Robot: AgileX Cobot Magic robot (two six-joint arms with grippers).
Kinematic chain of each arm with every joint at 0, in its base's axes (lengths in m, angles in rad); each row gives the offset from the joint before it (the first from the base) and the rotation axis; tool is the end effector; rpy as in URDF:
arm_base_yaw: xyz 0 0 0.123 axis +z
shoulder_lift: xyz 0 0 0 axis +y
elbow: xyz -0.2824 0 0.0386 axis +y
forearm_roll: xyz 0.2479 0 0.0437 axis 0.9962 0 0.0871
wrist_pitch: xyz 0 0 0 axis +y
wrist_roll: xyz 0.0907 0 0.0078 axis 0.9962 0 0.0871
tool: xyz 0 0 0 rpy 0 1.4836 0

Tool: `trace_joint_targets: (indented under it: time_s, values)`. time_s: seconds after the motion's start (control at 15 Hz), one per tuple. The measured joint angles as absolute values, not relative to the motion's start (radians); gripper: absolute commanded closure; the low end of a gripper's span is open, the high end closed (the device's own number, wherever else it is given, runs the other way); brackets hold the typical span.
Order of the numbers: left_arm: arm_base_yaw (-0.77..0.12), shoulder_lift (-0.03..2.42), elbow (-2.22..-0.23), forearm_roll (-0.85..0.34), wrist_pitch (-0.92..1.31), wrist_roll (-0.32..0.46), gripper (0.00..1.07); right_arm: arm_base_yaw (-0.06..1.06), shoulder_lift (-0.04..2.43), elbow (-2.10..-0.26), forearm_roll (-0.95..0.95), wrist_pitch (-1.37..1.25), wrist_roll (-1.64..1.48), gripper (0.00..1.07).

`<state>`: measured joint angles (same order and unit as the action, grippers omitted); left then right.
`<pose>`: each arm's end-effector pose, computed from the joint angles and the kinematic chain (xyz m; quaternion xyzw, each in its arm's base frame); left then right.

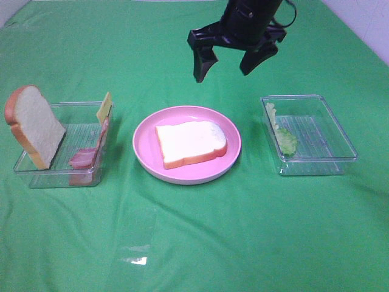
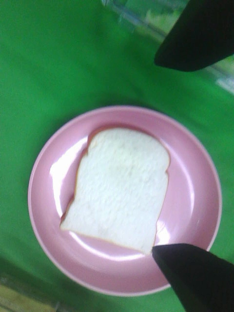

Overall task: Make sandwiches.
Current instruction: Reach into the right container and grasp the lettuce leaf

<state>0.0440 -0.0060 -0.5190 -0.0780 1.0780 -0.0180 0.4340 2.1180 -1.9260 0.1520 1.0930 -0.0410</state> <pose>-0.0086 -0.0066 0.2812 -0.0240 0.8502 -0.0321 0.5249 0.4165 0.2065 0.2558 -0.2093 0.9574 0.1074 0.1671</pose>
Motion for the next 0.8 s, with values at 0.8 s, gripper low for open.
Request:
trace_joint_targets:
  time_s: [0.8]
  values:
    - [0.044,-0.006,-0.519,-0.078,1.078,-0.018,0.09,0.343,2.114,-1.956,-0.117,1.22,0.111,0.15]
